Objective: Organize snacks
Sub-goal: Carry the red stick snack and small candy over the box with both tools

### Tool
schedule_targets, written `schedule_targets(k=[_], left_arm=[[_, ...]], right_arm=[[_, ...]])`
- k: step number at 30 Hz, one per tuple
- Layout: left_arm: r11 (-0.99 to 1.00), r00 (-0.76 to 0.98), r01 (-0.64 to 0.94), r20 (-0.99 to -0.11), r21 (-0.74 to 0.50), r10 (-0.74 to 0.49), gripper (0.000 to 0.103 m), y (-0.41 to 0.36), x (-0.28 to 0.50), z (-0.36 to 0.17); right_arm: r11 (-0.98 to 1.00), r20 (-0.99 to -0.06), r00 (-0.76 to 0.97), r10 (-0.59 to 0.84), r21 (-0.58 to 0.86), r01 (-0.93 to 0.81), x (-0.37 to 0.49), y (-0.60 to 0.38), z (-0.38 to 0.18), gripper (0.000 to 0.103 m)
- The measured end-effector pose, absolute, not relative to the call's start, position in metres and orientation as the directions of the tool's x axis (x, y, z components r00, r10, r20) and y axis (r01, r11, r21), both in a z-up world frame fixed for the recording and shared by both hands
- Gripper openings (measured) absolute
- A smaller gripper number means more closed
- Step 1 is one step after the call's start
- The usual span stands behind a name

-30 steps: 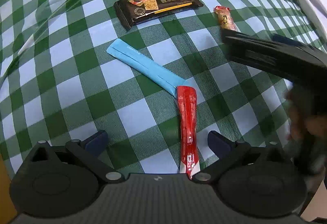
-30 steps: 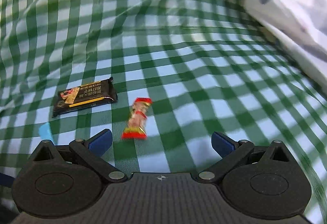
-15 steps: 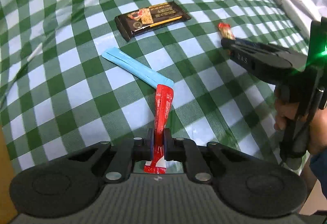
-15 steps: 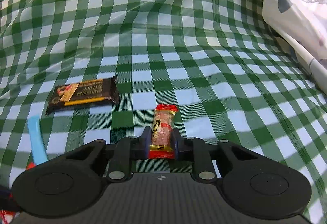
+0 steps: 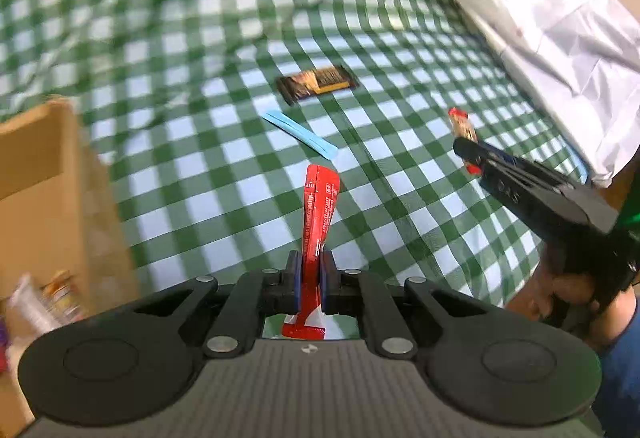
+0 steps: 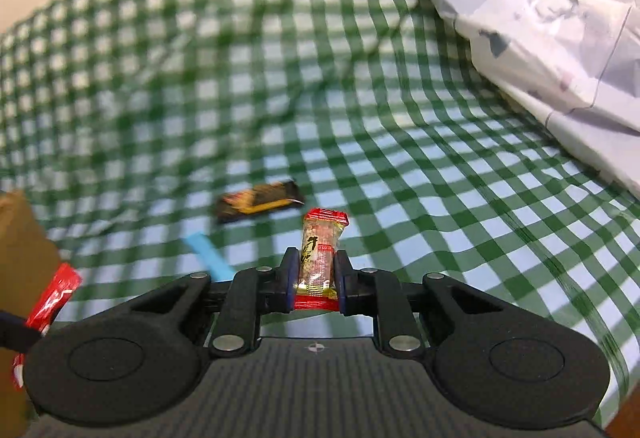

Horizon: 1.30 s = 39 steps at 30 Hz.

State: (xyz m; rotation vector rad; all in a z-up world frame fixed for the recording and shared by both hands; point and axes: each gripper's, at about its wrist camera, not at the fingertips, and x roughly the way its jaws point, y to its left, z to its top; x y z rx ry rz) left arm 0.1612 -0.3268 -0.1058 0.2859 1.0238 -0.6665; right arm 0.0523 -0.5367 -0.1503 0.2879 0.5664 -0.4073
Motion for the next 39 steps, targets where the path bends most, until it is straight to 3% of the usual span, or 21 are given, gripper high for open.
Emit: schedule_targets(k=[12, 25, 39], left_arm=[[0.859, 0.507, 0.51, -0.788, -0.051, -0.348, 0.009, -0.178, 0.078, -0.022], [0.939, 0.624, 0.338, -0.731, -0.067, -0.276, 0.009, -0.031, -0.009, 0.005], [0.941, 0.666, 0.312, -0.677, -0.13, -0.314, 0.009, 0.016, -0.038, 0.009]], right_arm=[[0.931, -0.432, 0.894, -0.118, 0.266, 0.251, -0.022, -0.38, -0.039, 0.019], [0.935, -0.431, 0.866, 0.256, 0.338, -0.108, -0.086, -0.225, 0.013, 0.019], [0.961, -0.435, 0.863, 0.257, 0.213, -0.178, -0.108, -0.17, 0.039, 0.019]])
